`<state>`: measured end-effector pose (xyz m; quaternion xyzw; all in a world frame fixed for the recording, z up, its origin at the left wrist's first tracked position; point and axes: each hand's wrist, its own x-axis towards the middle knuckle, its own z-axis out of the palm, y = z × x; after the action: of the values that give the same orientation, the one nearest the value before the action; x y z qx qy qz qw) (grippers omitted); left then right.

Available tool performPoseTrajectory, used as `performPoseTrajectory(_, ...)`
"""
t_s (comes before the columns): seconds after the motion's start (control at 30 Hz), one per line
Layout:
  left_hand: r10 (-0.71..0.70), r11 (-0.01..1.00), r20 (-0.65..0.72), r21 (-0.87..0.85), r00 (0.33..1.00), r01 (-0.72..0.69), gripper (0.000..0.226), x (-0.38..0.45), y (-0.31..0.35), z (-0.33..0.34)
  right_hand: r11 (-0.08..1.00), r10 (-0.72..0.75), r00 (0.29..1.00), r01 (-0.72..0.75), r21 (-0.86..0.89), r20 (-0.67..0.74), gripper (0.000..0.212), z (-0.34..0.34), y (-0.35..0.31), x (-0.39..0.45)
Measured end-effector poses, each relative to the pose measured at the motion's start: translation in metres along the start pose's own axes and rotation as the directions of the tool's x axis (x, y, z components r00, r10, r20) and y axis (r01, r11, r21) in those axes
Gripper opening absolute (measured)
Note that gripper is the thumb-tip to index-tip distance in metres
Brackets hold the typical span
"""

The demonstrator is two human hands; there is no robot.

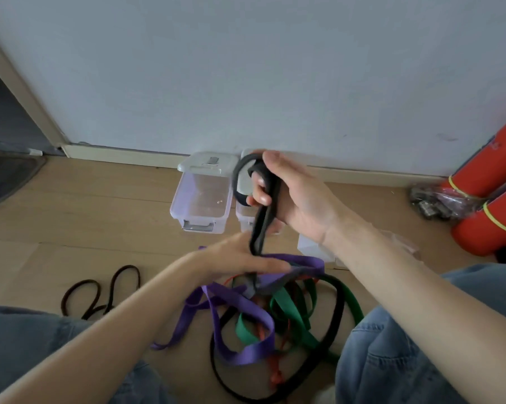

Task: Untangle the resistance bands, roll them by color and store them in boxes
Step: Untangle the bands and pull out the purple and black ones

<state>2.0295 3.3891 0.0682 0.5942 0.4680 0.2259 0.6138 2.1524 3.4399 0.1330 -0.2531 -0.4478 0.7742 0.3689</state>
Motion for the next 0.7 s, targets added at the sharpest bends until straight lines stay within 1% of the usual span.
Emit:
performPoseTrajectory(0.03,-0.005,1.0,0.057,-0.005,0.998,0.005,0.057,0.002,-0.006,0.011,0.999,-0.007,1.0,0.008,0.033,-0.02,0.008,0.001,0.001,0.001)
performPoseTrajectory(0.07,-0.017,1.0,0.119,0.002,0.993,0.016,0.044,0.001,-0.011,0.019,0.998,-0.021,0.997,0.025,0.052,-0.073,0.008,-0.001,0.0,0.003)
performPoseTrajectory(0.1,-0.041,0.998,0.164,0.052,0.986,0.033,0.032,0.0,-0.016,0.02,0.996,-0.046,0.989,0.056,0.067,-0.143,0.008,-0.006,-0.002,0.004)
performPoseTrajectory(0.13,-0.083,0.988,0.163,0.143,0.983,0.06,0.023,-0.002,-0.019,0.015,0.992,-0.08,0.971,0.099,0.078,-0.224,0.008,-0.014,-0.004,0.005)
performPoseTrajectory(0.17,-0.123,0.965,0.115,0.247,0.986,0.092,0.018,-0.004,-0.022,0.006,0.987,-0.118,0.944,0.146,0.07,-0.307,0.009,-0.024,-0.007,0.007)
performPoseTrajectory(0.2,-0.159,0.93,0.035,0.342,0.987,0.137,0.015,-0.006,-0.024,-0.006,0.984,-0.156,0.912,0.175,0.015,-0.38,0.008,-0.034,-0.008,0.009)
performPoseTrajectory(0.23,-0.183,0.89,-0.044,0.417,0.982,0.185,0.016,-0.008,-0.022,-0.016,0.983,-0.181,0.875,0.153,-0.097,-0.45,0.004,-0.046,-0.006,0.01)
performPoseTrajectory(0.27,-0.196,0.853,-0.101,0.473,0.975,0.221,0.018,-0.01,-0.016,-0.025,0.968,-0.179,0.842,0.06,-0.243,-0.508,0.004,-0.059,-0.003,0.011)
performPoseTrajectory(0.3,-0.185,0.831,-0.146,0.504,0.972,0.234,0.018,-0.012,-0.006,-0.032,0.918,-0.139,0.821,-0.103,-0.382,-0.554,0.011,-0.071,0.002,0.011)
performPoseTrajectory(0.33,-0.156,0.834,-0.178,0.504,0.972,0.226,0.017,-0.016,0.004,-0.036,0.791,-0.063,0.815,-0.311,-0.526,-0.576,0.018,-0.081,0.009,0.01)
performPoseTrajectory(0.37,-0.109,0.852,-0.194,0.488,0.975,0.192,0.016,-0.019,0.015,-0.04,0.54,0.027,0.817,-0.497,-0.679,-0.576,0.022,-0.089,0.017,0.007)
performPoseTrajectory(0.4,-0.05,0.864,-0.202,0.482,0.978,0.143,0.014,-0.023,0.026,-0.044,0.251,0.11,0.82,-0.57,-0.782,-0.562,0.027,-0.092,0.023,0.004)
performPoseTrajectory(0.43,0.009,0.865,-0.208,0.492,0.978,0.096,0.011,-0.028,0.036,-0.047,0.086,0.161,0.834,-0.544,-0.835,-0.527,0.036,-0.091,0.027,0.001)
performPoseTrajectory(0.47,0.058,0.858,-0.215,0.51,0.975,0.061,0.008,-0.032,0.044,-0.049,0.105,0.214,0.876,-0.46,-0.881,-0.432,0.046,-0.086,0.029,-0.001)
performPoseTrajectory(0.5,0.089,0.853,-0.226,0.52,0.97,0.043,0.009,-0.035,0.049,-0.051,0.305,0.283,0.914,-0.373,-0.876,-0.29,0.05,-0.077,0.029,-0.003)
performPoseTrajectory(0.53,0.104,0.855,-0.238,0.517,0.966,0.035,0.011,-0.037,0.053,-0.051,0.548,0.364,0.919,-0.341,-0.763,-0.15,0.048,-0.063,0.028,-0.005)
performPoseTrajectory(0.57,0.114,0.867,-0.248,0.498,0.962,0.026,0.011,-0.038,0.054,-0.05,0.687,0.416,0.909,-0.326,-0.649,-0.017,0.041,-0.051,0.03,-0.005)
performPoseTrajectory(0.6,0.122,0.882,-0.262,0.47,0.957,0.017,0.011,-0.037,0.054,-0.047,0.734,0.419,0.905,-0.288,-0.615,0.077,0.034,-0.039,0.033,-0.007)
performPoseTrajectory(0.63,0.126,0.902,-0.287,0.432,0.95,0.011,0.015,-0.035,0.053,-0.046,0.748,0.391,0.913,-0.241,-0.619,0.118,0.027,-0.031,0.038,-0.008)
performPoseTrajectory(0.67,0.127,0.922,-0.316,0.388,0.94,0.006,0.02,-0.033,0.051,-0.044,0.76,0.335,0.934,-0.189,-0.621,0.125,0.021,-0.025,0.045,-0.008)
performPoseTrajectory(0.7,0.136,0.942,-0.35,0.337,0.927,-0.011,0.023,-0.03,0.049,-0.043,0.799,0.266,0.958,-0.154,-0.582,0.111,0.017,-0.021,0.047,-0.007)
